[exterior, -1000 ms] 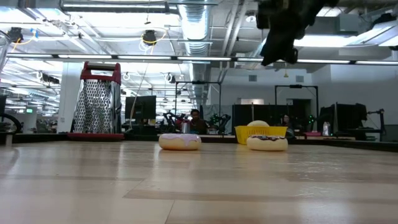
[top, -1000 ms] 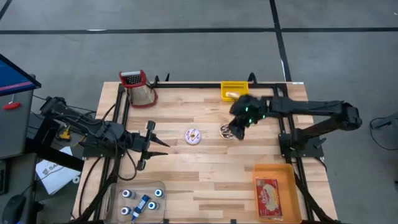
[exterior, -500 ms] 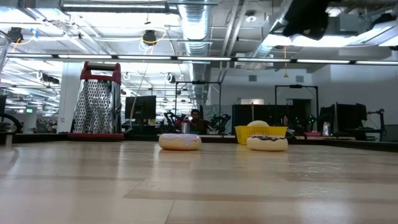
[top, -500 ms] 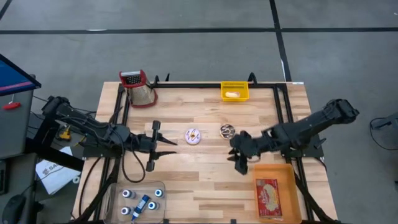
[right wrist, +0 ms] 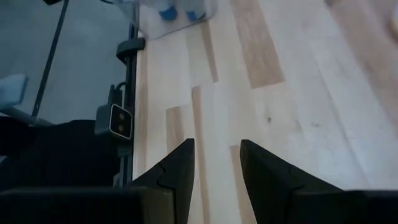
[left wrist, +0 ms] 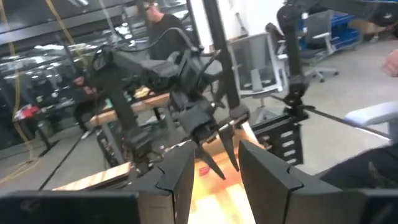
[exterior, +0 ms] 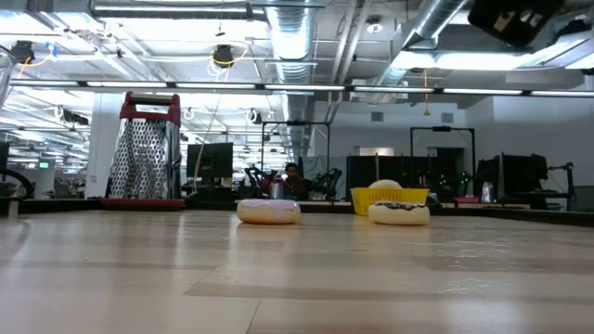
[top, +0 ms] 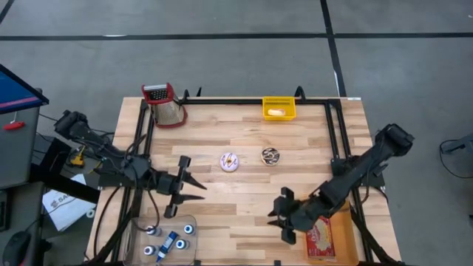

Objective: Pick & Place Food Item
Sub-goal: Put the pink donut into the yellow bin

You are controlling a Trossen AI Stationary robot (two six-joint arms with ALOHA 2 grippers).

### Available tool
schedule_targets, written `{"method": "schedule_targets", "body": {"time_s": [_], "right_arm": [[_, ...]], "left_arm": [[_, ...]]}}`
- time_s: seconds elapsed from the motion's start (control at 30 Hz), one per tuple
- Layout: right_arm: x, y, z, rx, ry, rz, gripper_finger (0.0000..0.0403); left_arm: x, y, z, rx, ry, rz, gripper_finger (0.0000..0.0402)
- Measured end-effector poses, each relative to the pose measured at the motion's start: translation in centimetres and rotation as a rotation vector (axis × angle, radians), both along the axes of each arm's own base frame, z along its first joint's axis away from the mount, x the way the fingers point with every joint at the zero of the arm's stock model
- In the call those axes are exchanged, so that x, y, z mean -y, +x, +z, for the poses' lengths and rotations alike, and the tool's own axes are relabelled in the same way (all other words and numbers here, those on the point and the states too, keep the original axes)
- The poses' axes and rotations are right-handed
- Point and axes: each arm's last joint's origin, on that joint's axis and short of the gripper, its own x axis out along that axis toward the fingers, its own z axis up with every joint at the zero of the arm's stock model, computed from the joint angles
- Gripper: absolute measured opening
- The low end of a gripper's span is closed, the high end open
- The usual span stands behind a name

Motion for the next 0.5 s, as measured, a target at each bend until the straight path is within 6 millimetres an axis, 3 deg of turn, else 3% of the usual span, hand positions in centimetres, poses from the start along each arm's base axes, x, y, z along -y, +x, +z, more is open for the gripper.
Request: {"method": "schedule_targets", "body": {"time_s": [0.23,0.5], "right_arm": [[-1.0,0.6,-2.0,0.005,-0.095,-0.03,0.0123],[2.9,1.0,-0.2,0.107,-0.39,-0.26,0.0123]], "left_arm": [[0.9,-0.6,0.4,0.054,0.045,-0.042,0.012],[0.7,-0.6,0.4,0.052,0.046,0.028,0.012]]}}
